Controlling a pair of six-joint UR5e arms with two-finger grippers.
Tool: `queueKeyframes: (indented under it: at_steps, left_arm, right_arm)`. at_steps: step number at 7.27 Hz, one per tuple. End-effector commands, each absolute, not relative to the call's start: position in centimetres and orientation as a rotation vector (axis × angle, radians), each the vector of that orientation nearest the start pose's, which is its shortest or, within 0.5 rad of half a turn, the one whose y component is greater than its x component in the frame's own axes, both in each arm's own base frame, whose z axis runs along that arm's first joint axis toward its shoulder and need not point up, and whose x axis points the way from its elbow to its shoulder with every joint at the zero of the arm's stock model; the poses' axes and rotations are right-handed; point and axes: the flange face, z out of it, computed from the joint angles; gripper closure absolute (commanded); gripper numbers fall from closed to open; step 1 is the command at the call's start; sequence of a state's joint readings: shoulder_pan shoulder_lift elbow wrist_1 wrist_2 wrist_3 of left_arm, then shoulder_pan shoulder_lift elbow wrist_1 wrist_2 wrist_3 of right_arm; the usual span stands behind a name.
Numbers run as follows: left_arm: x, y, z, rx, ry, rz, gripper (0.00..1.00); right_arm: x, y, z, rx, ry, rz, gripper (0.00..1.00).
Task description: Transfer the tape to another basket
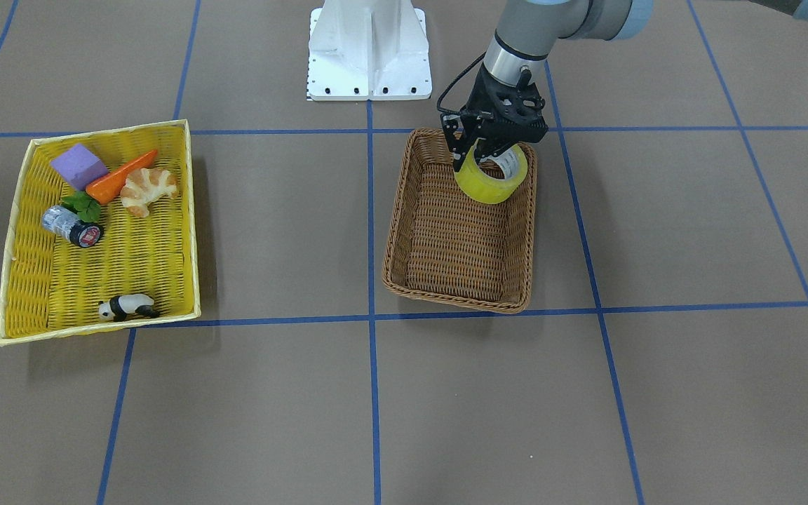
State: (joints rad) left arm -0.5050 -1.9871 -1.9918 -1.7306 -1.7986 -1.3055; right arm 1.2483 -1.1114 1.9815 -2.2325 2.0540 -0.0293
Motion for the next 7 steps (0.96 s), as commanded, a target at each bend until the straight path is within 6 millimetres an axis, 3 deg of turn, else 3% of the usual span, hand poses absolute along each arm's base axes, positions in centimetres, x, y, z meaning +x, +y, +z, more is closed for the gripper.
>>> queueKeyframes:
  at_steps: [1,3,4,5,6,7]
  left_arm:
    - [48.6,-38.1,22.9,0.157,0.96,-0.091,1.0]
    - [51.8,-37.7,24.0,0.208,0.899,-0.102,1.0]
    - [51.8,-37.7,25.0,0.205,0.879,-0.103,0.32]
    - [51.4,-37.6,24.9,0.207,0.859,-0.107,0.02]
    - [50.8,-37.5,24.1,0.207,0.859,-0.097,0.02]
    - [48.0,-37.2,21.9,0.248,0.849,-0.022,0.02]
  right_arm:
    - [-9.4,-54.9,32.5,0.006,-0.52,-0.374,0.0]
    - [-9.3,-54.6,32.5,0.003,-0.527,-0.372,0.0]
    - [-9.6,-54.5,32.3,-0.004,-0.563,-0.372,0.0]
    - [-9.4,-54.4,32.3,-0.009,-0.593,-0.364,0.0]
    - [-9.1,-54.5,32.2,-0.005,-0.598,-0.359,0.0]
    - [-9.0,-54.5,32.2,-0.002,-0.599,-0.357,0.0]
